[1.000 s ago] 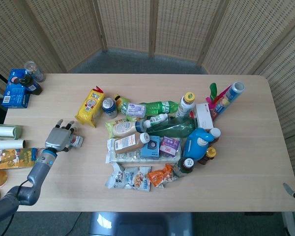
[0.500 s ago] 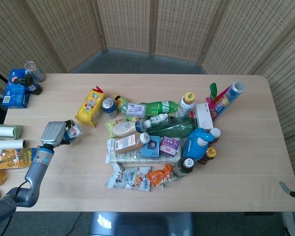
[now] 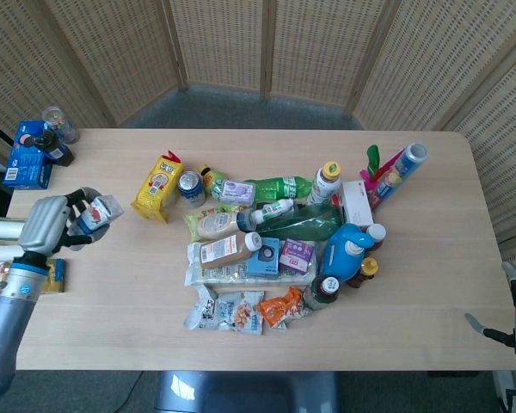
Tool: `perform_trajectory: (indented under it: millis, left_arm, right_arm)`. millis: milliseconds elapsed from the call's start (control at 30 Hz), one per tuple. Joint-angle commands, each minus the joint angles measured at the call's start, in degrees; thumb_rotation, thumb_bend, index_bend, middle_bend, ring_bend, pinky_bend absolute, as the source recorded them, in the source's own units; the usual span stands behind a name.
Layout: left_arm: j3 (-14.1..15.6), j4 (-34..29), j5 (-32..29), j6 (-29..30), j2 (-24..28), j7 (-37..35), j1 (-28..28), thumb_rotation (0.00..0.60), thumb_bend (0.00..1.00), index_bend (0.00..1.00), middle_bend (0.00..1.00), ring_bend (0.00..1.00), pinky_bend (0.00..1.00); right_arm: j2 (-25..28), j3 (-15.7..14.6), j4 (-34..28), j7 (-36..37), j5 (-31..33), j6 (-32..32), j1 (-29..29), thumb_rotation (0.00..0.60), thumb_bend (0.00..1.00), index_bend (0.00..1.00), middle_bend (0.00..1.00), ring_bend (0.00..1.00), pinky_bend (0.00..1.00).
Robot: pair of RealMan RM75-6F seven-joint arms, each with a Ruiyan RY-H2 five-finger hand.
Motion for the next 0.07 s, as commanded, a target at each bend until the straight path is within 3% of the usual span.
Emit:
perform_trajectory:
  millis: [33, 67]
  left_arm:
    - [-2.46, -6.20, -0.71, 3.21, 5.88, -5.93, 3.43, 0.600, 0.30, 0.68, 0.63, 0.88, 0.66]
    - [-2.62, -6.72, -0.34, 3.85, 6.56, -6.52, 3.84, 0.600, 0.30, 0.68, 0.63, 0.88, 0.66]
  right_arm:
    - [-0.20, 0.17, -0.05, -0.30, 0.08, -0.26, 0.30, 0.493, 0.04, 0.00, 0.00, 0.00, 0.00]
    - [-0.25, 0.23, -0.12, -0.47, 0.16, -0.43, 0.44, 0.494, 0.04, 0.00, 0.00, 0.00, 0.00]
